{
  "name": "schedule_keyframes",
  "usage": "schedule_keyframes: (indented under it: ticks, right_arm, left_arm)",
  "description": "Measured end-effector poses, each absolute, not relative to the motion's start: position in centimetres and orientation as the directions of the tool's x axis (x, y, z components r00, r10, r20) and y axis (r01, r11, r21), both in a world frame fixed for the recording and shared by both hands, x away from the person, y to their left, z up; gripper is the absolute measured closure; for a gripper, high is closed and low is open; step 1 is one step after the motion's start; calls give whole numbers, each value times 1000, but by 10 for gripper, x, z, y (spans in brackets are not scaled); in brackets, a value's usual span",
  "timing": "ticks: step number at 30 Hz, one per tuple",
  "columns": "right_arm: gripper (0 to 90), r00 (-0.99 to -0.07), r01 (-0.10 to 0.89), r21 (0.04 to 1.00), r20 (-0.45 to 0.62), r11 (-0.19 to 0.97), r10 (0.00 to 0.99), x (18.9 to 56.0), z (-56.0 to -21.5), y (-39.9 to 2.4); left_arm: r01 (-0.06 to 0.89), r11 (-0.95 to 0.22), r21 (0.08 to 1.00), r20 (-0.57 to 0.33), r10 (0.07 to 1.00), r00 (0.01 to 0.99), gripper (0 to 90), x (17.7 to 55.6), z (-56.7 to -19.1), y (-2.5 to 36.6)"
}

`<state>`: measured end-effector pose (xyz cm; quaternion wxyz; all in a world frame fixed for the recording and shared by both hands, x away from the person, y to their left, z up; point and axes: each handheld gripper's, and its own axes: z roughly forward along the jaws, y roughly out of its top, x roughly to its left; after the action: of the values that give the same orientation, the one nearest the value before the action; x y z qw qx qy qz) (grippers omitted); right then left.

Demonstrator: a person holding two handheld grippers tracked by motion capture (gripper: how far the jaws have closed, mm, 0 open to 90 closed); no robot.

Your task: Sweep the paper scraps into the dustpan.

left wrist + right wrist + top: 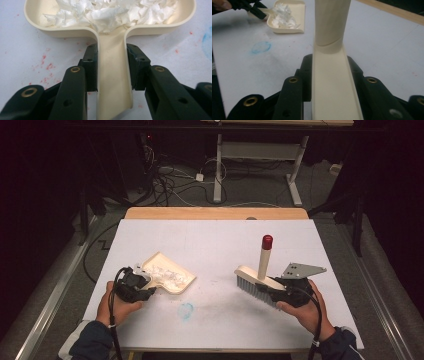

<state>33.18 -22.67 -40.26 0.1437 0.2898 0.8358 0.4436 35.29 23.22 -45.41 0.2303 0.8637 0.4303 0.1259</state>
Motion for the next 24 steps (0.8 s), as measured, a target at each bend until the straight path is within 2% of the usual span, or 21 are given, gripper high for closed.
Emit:
schedule_keyframes:
  ticks: [10,24]
  right_arm:
    - [676,-817,380,783,34,492,576,319,-401,-244]
    - [675,-798,429,739,42,519,601,322,-402,-270]
  left_arm:
    - [699,-500,511,22,820,571,636,349,-455,240]
    - [713,-477,513,24,839,544,636,348,-454,248]
